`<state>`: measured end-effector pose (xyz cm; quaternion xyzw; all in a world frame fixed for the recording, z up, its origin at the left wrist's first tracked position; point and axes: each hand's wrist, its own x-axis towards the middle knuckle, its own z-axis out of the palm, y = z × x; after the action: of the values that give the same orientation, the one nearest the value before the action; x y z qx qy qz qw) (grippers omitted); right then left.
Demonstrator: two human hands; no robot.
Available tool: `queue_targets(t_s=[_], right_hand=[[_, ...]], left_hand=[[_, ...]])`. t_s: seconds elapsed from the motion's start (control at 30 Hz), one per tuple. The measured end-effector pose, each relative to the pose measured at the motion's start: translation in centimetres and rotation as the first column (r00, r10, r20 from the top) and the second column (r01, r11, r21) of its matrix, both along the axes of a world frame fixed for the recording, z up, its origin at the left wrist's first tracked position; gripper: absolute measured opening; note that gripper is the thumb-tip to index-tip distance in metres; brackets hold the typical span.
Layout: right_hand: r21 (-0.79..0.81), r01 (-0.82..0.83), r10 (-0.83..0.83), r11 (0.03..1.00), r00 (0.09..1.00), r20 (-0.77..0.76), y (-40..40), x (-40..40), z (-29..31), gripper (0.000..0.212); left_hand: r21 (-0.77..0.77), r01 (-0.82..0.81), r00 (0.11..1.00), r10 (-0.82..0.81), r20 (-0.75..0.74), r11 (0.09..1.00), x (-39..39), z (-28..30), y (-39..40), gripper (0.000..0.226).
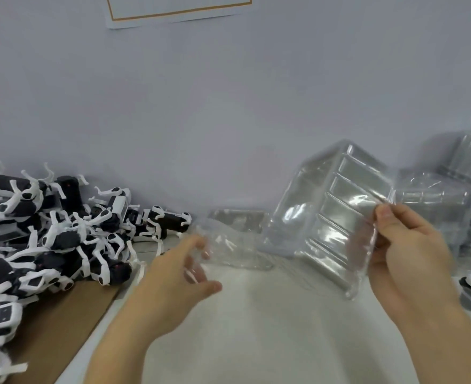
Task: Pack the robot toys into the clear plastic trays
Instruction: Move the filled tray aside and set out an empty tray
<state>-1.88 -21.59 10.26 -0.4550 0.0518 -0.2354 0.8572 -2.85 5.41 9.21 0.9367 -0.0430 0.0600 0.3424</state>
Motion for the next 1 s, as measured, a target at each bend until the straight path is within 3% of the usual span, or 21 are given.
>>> queue_targets(t_s=[0.17, 0.23, 0.33, 0.43, 0.5, 0.57, 0.67, 0.8, 0.93, 1.0], right_hand=[[0.084, -0.003, -0.003, 0.996, 0.997, 0.079, -0.2, -0.3, 0.4, 0.021], [0.13, -0.057, 0.044, 0.99, 0.994, 0.096, 0.1, -0.2, 0.3, 0.021], [0.169, -0.128, 0.116, 0.977, 0.99, 0.081, 0.9, 0.2, -0.5, 0.018], [0.183, -0.176, 0.164, 0.967, 0.983, 0.077, 1.9, 0.8, -1.4, 0.017], [0.163, -0.213, 0.201, 0.963, 0.976, 0.086, 2.4, 1.0, -1.8, 0.02], [0.103, -0.261, 0.25, 0.96, 0.962, 0.107, 3.0, 1.0, -2.1, 0.024], [-0.072, -0.315, 0.321, 0.946, 0.941, 0.108, 4.1, 0.6, -2.1, 0.023], [-0.39, -0.319, 0.369, 0.864, 0.928, 0.058, 5.3, 0.2, -2.0, 0.021], [-0.617, -0.273, 0.329, 0.738, 0.944, -0.025, 5.7, 0.1, -2.4, 0.025], [-0.743, -0.235, 0.22, 0.627, 0.968, -0.12, 5.1, 0.5, -3.1, 0.032]], left_hand=[[0.189, 0.182, 0.933, -0.109, -0.344, 0.965, 0.5, -1.9, -1.2, 0.033], [0.171, 0.275, 0.883, -0.178, -0.434, 0.946, 0.4, -2.1, -1.8, 0.035], [0.0, 0.357, 0.848, -0.324, -0.42, 0.934, 0.1, -1.4, -3.3, 0.05], [-0.311, 0.263, 0.9, -0.348, -0.262, 0.913, 0.2, -1.0, -4.2, 0.066], [-0.578, 0.142, 0.923, -0.319, -0.217, 0.804, 0.3, -1.0, -4.5, 0.083], [-0.801, -0.002, 0.916, -0.319, -0.241, 0.598, 0.5, -1.0, -4.7, 0.098], [-0.931, -0.159, 0.919, -0.295, -0.261, 0.328, 0.9, -0.9, -4.8, 0.085], [-0.96, -0.222, 0.951, -0.178, -0.252, 0.173, 1.5, -1.7, -4.5, 0.037], [-0.966, -0.248, 0.968, -0.029, -0.251, 0.074, 1.8, -2.0, -3.6, 0.029], [-0.97, -0.241, 0.97, 0.025, -0.24, 0.022, 2.0, -2.1, -2.8, 0.029]])
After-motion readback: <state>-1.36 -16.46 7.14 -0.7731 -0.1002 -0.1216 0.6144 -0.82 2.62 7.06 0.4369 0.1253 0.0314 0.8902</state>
